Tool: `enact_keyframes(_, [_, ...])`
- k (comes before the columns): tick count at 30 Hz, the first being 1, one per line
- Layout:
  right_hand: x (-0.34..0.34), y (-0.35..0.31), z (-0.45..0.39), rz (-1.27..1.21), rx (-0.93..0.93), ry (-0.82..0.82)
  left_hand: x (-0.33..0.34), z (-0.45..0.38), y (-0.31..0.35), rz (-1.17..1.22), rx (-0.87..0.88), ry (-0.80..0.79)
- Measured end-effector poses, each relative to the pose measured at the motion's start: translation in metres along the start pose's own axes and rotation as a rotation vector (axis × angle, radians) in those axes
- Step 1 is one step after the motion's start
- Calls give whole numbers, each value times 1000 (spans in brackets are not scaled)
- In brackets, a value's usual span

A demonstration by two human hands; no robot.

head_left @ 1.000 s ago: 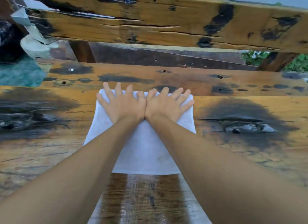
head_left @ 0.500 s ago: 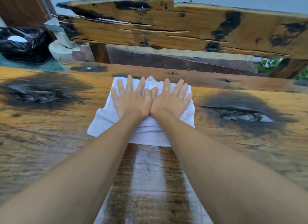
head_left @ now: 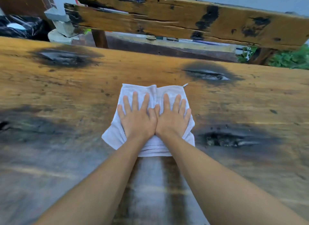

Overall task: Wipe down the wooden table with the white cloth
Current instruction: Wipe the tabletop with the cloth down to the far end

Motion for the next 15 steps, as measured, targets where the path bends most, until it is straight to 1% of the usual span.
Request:
enact_keyframes(7, [4,59,158,28,-5,-54,-1,167,-10,13,-22,-55])
enact_keyframes(10, [5,86,218,40,20,-61,-5,231,-10,39,-30,-72])
enact_keyframes(13, [6,110,276,52,57,-49,-11,293,-10,51,-28,-109])
enact_keyframes(15, [4,124,317,63,42,-28,-16,337,-10,30,-10,-139])
Point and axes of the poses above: each hand's wrist, its own z-axis away from the middle knuckle, its own x-axis out of the palm, y = z × x, the point moved 6 cm from there along -z, towards the middle knuckle, and after that the axes turned 2 degrees about -y, right-handed, at the moved point
